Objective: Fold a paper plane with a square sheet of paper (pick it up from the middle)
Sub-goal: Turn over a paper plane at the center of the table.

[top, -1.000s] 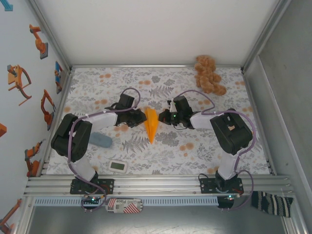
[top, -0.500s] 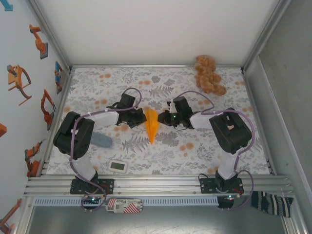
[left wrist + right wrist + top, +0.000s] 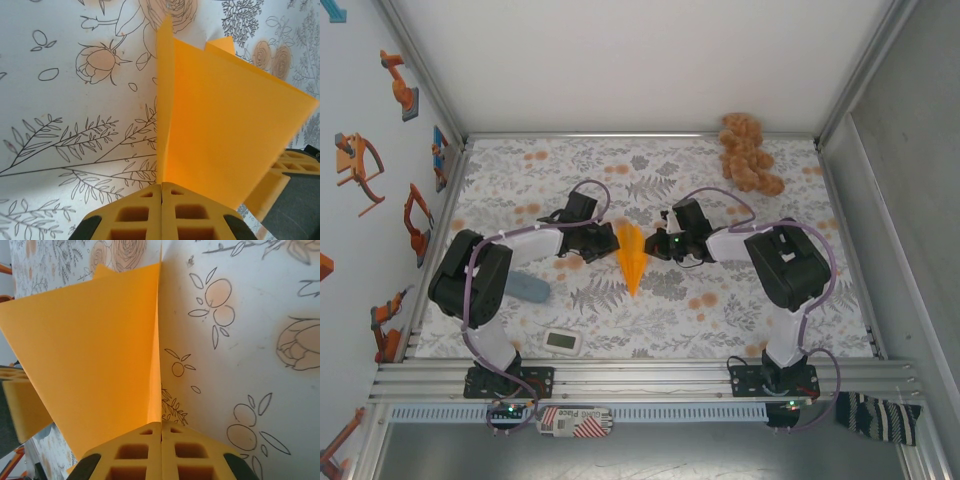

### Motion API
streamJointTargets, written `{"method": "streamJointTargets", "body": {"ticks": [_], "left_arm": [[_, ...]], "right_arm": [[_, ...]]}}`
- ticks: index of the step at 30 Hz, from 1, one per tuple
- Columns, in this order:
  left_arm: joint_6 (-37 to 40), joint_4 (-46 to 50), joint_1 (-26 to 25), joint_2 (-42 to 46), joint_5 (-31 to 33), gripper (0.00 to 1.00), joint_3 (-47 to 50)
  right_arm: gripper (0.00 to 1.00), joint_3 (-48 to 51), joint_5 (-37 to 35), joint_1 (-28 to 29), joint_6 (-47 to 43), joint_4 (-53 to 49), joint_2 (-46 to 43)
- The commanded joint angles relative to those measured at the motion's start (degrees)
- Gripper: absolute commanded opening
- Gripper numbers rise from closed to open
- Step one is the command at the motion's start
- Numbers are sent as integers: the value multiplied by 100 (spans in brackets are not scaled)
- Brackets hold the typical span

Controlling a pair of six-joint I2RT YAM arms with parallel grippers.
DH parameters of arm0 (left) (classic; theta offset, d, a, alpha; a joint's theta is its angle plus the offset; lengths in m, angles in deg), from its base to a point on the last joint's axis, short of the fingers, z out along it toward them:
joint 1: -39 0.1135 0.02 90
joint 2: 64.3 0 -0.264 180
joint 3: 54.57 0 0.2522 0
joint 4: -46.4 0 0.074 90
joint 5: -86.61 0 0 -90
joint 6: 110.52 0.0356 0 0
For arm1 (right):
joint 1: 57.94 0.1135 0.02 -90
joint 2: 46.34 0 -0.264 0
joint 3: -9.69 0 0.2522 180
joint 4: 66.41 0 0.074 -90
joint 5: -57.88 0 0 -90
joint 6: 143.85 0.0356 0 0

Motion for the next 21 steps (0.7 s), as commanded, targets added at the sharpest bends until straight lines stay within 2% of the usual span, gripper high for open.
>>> {"method": "streamJointTargets", "body": {"ticks": [1,16,21], "left_arm": [[206,184,60,389,120,4,-51],[110,-196,186,197,206,5,202],[19,-325,176,38,214,6,277]], "right_arm": [[1,105,-241,-105,-113,-22,-385],[1,449,-786,-231,141,102,-505],[3,386,-648,-231,234,63,-318]]}}
